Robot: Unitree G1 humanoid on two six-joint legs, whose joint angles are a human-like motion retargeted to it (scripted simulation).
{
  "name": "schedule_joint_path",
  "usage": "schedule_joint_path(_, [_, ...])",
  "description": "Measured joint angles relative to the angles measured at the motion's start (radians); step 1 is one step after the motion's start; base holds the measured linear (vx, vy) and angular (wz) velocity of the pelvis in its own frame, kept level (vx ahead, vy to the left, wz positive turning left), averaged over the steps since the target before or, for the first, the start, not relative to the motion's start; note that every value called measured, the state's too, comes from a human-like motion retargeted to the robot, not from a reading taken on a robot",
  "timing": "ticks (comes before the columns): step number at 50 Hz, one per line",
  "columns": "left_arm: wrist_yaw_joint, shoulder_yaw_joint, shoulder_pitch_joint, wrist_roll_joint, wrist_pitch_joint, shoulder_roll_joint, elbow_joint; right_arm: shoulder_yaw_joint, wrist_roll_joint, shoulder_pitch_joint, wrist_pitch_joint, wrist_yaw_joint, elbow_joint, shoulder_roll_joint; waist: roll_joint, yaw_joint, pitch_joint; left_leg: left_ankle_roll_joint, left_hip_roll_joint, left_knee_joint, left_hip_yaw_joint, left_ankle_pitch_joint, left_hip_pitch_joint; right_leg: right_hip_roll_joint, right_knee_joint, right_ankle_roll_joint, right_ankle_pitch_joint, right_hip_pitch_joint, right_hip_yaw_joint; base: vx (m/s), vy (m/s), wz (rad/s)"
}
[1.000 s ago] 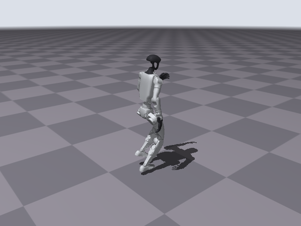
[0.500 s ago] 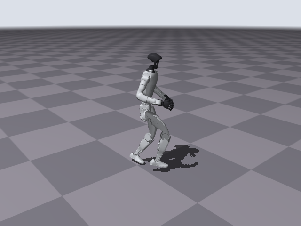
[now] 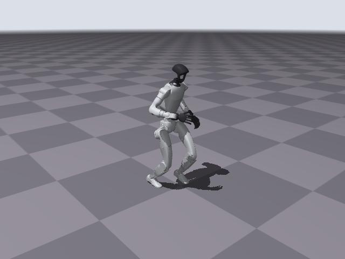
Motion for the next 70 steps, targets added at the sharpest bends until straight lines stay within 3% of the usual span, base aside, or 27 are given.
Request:
schedule_joint_path(5, [-0.032,-0.075,-0.061,0.065,0.002,-0.025,-0.08,0.159,0.023,0.029,0.031,0.11,0.15,0.07,-0.023,0.007,-0.049,-0.126,-0.08,-0.281,-0.047,0.271,0.152,-0.021,-0.095,0.163,0.472,-0.13,0.042,-0.24,0.0,-1.54])
schedule_joint_path(8, [-0.049,-0.114,-0.088,0.061,-0.001,-0.014,-0.123,0.194,0.034,0.041,0.044,0.161,0.226,0.094,-0.048,-0.033,-0.057,-0.177,-0.111,-0.402,-0.058,0.377,0.23,-0.064,-0.034,0.196,0.579,-0.238,0.045,-0.21,0.04,-1.28])
schedule_joint_path(10, [-0.051,-0.13,-0.097,0.05,-0.002,0.001,-0.155,0.191,0.04,0.048,0.045,0.181,0.255,0.102,-0.074,-0.078,-0.055,-0.193,-0.142,-0.495,-0.067,0.409,0.289,-0.114,0.056,0.2,0.573,-0.303,0.045,-0.19,0.04,-1.05])
schedule_joint_path(12, [-0.054,-0.135,-0.1,0.036,0.001,0.015,-0.187,0.165,0.038,0.055,0.048,0.189,0.253,0.102,-0.104,-0.128,-0.051,-0.173,-0.169,-0.594,-0.07,0.404,0.354,-0.174,0.172,0.189,0.545,-0.356,0.049,-0.18,0.04,-0.92])
schedule_joint_path(15, [-0.065,-0.14,-0.092,0.038,0.006,0.037,-0.229,0.11,0.017,0.081,0.044,0.179,0.218,0.102,-0.14,-0.194,-0.053,-0.114,-0.202,-0.666,-0.073,0.303,0.412,-0.241,0.345,0.189,0.491,-0.404,0.071,-0.19,0.03,-0.75])
schedule_joint_path(19, [-0.115,-0.145,-0.111,0.065,0.032,0.076,-0.239,0.02,-0.034,0.093,0.064,0.185,0.137,0.086,-0.172,-0.218,-0.044,-0.049,-0.205,-0.728,-0.043,0.236,0.441,-0.279,0.436,0.207,0.512,-0.377,0.103,-0.19,-0.02,-0.5])
schedule_joint_path(21, [-0.146,-0.145,-0.109,0.082,0.043,0.089,-0.239,-0.021,-0.054,0.11,0.084,0.201,0.082,0.077,-0.171,-0.206,-0.046,-0.066,-0.199,-0.711,-0.033,0.292,0.412,-0.277,0.398,0.2,0.532,-0.33,0.102,-0.18,-0.06,-0.36])
schedule_joint_path(25, [-0.18,-0.145,-0.059,0.097,0.047,0.108,-0.25,-0.073,-0.064,0.162,0.108,0.222,-0.003,0.06,-0.146,-0.162,-0.051,-0.157,-0.186,-0.498,-0.027,0.425,0.255,-0.226,0.24,0.184,0.531,-0.224,0.092,-0.16,-0.08,-0.2])
schedule_joint_path(28, [-0.181,-0.134,-0.033,0.086,0.051,0.113,-0.251,-0.091,-0.085,0.177,0.115,0.211,-0.035,0.029,-0.115,-0.126,-0.039,-0.163,-0.152,-0.282,-0.004,0.397,0.127,-0.156,0.136,0.167,0.448,-0.164,0.098,-0.13,-0.08,-0.22])
schedule_joint_path(33, [-0.154,-0.1,-0.018,0.042,0.059,0.073,-0.206,-0.098,-0.153,0.142,0.126,0.206,0.0,-0.024,-0.057,-0.087,0.0,-0.115,-0.131,-0.13,-0.005,0.263,-0.013,-0.089,0.113,0.082,0.169,-0.132,0.098,-0.08,-0.05,-0.39])
schedule_joint_path(41, [-0.161,-0.09,-0.066,-0.013,0.089,-0.045,-0.063,0.012,-0.28,0.028,0.146,0.171,0.316,-0.01,0.031,-0.072,0.003,-0.022,-0.115,-0.101,0.023,0.111,0.018,-0.067,0.192,0.008,-0.041,-0.072,0.102,0.08,0.01,-0.36])
schedule_joint_path(43, [-0.159,-0.082,-0.1,-0.003,0.091,-0.049,-0.057,0.027,-0.275,0.03,0.154,0.168,0.386,0.006,0.039,-0.063,-0.011,-0.006,-0.113,-0.141,0.028,0.09,0.083,-0.069,0.155,0.021,-0.016,-0.023,0.119,0.24,0.06,-0.39])
schedule_joint_path(45, [-0.144,-0.067,-0.125,0.017,0.094,-0.05,-0.072,0.028,-0.266,0.061,0.159,0.177,0.414,0.015,0.038,-0.053,-0.033,-0.006,-0.124,-0.226,0.022,0.104,0.169,-0.088,0.103,0.053,0.079,0.025,0.132,0.28,0.07,-0.38])
schedule_joint_path(50, [-0.108,-0.028,-0.112,0.081,0.081,-0.031,-0.177,0.029,-0.208,0.171,0.138,0.233,0.325,-0.01,0.008,-0.075,-0.068,-0.093,-0.132,-0.477,0.031,0.374,0.363,-0.17,0.058,0.148,0.474,0.039,0.127,0.26,0.1,-0.25])
schedule_joint_path(55, [-0.1,-0.009,-0.046,0.12,0.053,0.042,-0.287,0.018,-0.103,0.228,0.118,0.293,0.148,-0.073,-0.029,-0.117,-0.051,-0.146,-0.086,-0.523,0.045,0.441,0.438,-0.194,0.068,0.161,0.547,-0.024,0.1,0.16,0.11,-0.2])
schedule_joint_path(63, [-0.111,-0.051,0.015,0.101,0.034,0.163,-0.321,0.002,0.027,0.237,0.118,0.343,0.007,-0.134,-0.086,-0.148,-0.023,-0.121,0.02,-0.483,0.051,0.261,0.495,-0.145,0.016,0.198,0.484,-0.075,0.117,0.05,0.1,-0.3])
schedule_joint_path(67, [-0.104,-0.099,0.003,0.121,0.035,0.165,-0.254,0.03,0.019,0.24,0.131,0.325,0.09,-0.102,-0.114,-0.154,-0.008,-0.056,0.007,-0.393,0.058,0.001,0.518,-0.142,0.126,0.201,0.322,-0.08,0.151,-0.04,0.12,-0.26])
schedule_joint_path(70, [-0.059,-0.146,-0.103,0.166,0.034,0.124,-0.092,0.072,-0.036,0.189,0.141,0.27,0.326,-0.016,-0.119,-0.147,0.023,0.004,0.005,-0.356,0.084,-0.196,0.537,-0.146,0.163,0.194,0.188,-0.065,0.167,-0.09,0.12,-0.07])
